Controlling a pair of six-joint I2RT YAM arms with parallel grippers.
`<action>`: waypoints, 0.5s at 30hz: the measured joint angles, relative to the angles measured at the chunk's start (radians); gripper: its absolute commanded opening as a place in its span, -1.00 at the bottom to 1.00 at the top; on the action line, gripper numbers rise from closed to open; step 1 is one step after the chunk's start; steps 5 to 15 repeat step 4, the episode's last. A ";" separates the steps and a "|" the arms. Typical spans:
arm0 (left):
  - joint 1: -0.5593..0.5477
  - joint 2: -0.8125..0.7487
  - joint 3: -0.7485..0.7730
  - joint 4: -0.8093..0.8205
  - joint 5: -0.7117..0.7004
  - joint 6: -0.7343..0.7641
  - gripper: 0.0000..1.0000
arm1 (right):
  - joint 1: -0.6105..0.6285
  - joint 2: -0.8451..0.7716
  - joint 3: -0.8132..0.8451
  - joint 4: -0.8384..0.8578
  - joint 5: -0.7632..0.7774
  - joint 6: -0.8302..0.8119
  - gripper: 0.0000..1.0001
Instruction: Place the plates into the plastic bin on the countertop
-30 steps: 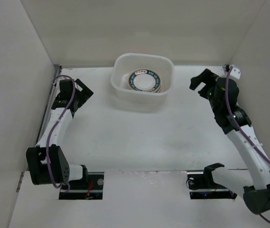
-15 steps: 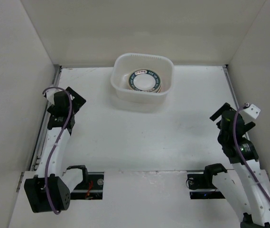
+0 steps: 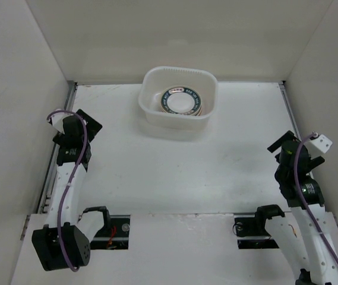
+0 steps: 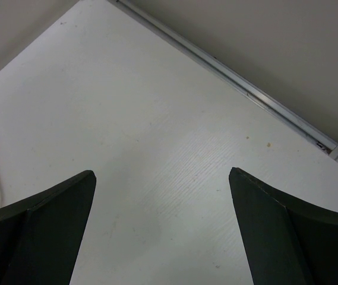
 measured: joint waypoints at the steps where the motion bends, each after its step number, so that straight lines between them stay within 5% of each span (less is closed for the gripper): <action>1: 0.000 -0.003 0.000 0.000 -0.001 0.000 1.00 | 0.000 0.000 0.000 0.000 -0.003 0.000 1.00; 15: 0.002 -0.006 -0.001 0.000 -0.002 0.001 1.00 | 0.000 -0.001 0.000 0.000 -0.008 -0.003 1.00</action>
